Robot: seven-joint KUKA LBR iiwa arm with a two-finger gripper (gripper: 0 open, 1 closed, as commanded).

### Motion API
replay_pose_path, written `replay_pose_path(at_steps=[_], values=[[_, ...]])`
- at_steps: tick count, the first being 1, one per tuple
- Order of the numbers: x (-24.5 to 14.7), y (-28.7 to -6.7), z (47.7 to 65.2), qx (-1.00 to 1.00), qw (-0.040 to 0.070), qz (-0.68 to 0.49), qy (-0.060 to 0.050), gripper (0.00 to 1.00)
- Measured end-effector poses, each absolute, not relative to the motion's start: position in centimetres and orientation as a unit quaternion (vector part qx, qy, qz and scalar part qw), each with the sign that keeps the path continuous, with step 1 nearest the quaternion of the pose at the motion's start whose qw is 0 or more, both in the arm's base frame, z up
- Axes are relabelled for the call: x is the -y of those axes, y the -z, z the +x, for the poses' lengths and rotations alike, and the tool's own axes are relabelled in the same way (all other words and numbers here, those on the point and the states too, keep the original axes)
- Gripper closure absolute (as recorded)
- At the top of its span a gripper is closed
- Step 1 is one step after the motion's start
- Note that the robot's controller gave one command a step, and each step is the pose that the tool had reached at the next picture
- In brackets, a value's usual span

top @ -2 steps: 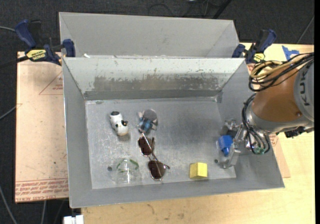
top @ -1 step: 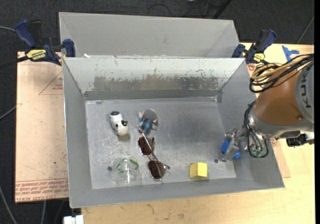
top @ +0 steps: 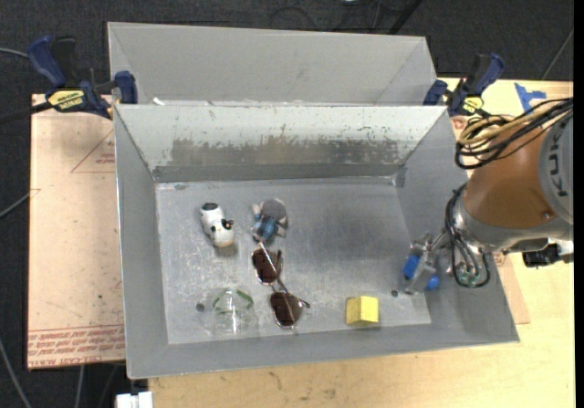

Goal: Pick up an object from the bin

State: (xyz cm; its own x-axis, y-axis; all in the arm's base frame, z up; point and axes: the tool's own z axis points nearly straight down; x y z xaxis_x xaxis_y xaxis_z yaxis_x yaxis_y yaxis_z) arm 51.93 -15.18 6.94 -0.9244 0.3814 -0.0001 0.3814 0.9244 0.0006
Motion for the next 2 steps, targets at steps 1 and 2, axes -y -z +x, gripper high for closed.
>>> replay_pose_path(at_steps=[1, 2], values=[[15.1, -7.4, 51.8, -0.981, -0.002, 0.194, -0.001, 1.0], [15.1, -9.4, 51.6, -0.981, -0.005, 0.194, -0.001, 1.0]])
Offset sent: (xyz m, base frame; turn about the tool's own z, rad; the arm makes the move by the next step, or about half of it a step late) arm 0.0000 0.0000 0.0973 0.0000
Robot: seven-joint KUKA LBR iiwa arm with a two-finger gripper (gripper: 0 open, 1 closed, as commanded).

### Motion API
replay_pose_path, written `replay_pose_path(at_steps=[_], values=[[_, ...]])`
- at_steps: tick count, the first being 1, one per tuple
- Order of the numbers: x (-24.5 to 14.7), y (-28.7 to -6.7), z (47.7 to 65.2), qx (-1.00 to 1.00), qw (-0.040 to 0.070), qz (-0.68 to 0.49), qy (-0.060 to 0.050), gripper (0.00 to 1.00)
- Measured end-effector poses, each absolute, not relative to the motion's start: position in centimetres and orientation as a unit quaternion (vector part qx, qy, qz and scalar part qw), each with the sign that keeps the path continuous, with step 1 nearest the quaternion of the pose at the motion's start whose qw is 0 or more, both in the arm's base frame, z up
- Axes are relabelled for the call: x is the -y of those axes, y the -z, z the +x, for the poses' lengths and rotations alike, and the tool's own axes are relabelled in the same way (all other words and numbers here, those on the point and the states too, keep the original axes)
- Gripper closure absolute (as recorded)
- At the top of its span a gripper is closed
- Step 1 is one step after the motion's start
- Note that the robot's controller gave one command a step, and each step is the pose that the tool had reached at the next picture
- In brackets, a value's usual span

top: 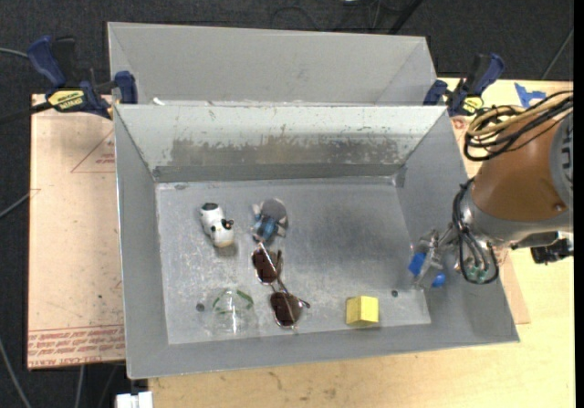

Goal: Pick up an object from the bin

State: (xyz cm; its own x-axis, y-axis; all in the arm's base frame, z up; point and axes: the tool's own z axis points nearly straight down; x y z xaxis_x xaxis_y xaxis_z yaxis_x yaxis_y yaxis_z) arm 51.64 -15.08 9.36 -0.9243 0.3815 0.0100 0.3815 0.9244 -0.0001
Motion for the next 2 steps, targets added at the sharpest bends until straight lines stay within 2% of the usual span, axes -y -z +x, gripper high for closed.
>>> replay_pose_path(at_steps=[2], values=[[15.2, -15.2, 51.9, 0.981, 0.0, -0.194, 0.0, 1.0]])
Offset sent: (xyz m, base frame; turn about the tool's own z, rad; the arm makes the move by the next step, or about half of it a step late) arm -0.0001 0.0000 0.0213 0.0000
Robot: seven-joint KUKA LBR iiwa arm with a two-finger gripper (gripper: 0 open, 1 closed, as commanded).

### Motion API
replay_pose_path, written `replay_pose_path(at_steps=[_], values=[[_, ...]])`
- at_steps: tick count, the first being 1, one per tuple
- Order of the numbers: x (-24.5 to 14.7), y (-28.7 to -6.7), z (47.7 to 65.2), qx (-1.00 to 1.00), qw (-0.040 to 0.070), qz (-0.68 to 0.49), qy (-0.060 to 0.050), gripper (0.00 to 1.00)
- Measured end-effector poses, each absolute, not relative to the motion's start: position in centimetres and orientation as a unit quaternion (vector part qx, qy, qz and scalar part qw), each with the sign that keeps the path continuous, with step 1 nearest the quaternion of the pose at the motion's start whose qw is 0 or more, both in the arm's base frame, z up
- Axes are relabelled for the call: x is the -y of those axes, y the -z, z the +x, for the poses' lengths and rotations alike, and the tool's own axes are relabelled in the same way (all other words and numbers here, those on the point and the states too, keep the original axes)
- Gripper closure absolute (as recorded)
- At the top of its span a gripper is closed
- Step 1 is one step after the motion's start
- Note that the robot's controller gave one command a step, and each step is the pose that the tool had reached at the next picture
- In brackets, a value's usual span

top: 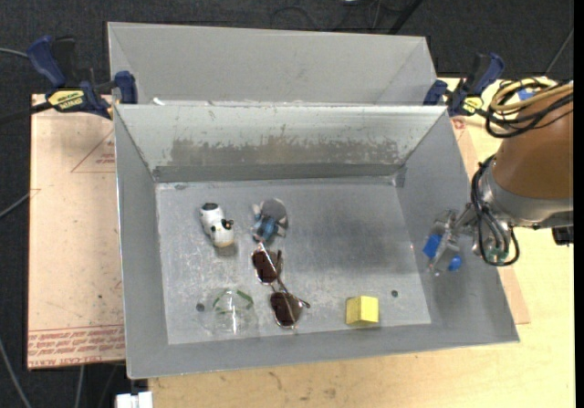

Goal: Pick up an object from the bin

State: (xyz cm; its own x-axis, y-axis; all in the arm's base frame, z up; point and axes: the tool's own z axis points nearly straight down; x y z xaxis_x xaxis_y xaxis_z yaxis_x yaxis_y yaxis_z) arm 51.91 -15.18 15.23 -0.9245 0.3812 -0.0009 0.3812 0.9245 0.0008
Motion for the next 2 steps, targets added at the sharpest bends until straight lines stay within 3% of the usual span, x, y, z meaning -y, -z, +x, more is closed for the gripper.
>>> replay_pose_path(at_steps=[2], values=[[15.2, -18.0, 52.0, -0.981, 0.002, 0.194, 0.0, 1.0]])
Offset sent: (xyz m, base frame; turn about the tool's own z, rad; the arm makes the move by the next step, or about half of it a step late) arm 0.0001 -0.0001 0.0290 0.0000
